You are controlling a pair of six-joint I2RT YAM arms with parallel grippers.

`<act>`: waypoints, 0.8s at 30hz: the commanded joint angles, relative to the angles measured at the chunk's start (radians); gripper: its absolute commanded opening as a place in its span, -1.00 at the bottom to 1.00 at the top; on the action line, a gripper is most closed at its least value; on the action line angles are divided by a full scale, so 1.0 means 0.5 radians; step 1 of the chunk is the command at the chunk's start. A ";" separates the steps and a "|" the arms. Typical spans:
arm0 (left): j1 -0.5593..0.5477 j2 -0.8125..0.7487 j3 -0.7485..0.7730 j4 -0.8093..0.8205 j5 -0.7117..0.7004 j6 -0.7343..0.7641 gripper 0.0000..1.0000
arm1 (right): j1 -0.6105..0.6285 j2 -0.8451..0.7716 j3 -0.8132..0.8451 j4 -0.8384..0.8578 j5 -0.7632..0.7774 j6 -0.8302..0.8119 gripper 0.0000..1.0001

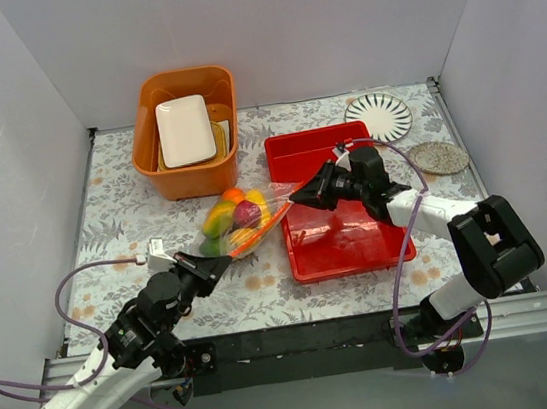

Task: Place the food in the zip-top bag and seal the zipper
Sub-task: Zip the zipper food storage bag at the center of the board.

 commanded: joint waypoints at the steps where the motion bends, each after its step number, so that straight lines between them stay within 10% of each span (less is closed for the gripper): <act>1: 0.012 -0.055 0.078 -0.116 -0.104 -0.388 -1.00 | -0.080 0.050 0.059 0.096 0.097 -0.044 -0.84; 24: 0.009 -0.089 0.099 -0.242 -0.120 -0.422 -1.00 | -0.264 0.158 0.163 0.050 0.048 -0.158 -0.84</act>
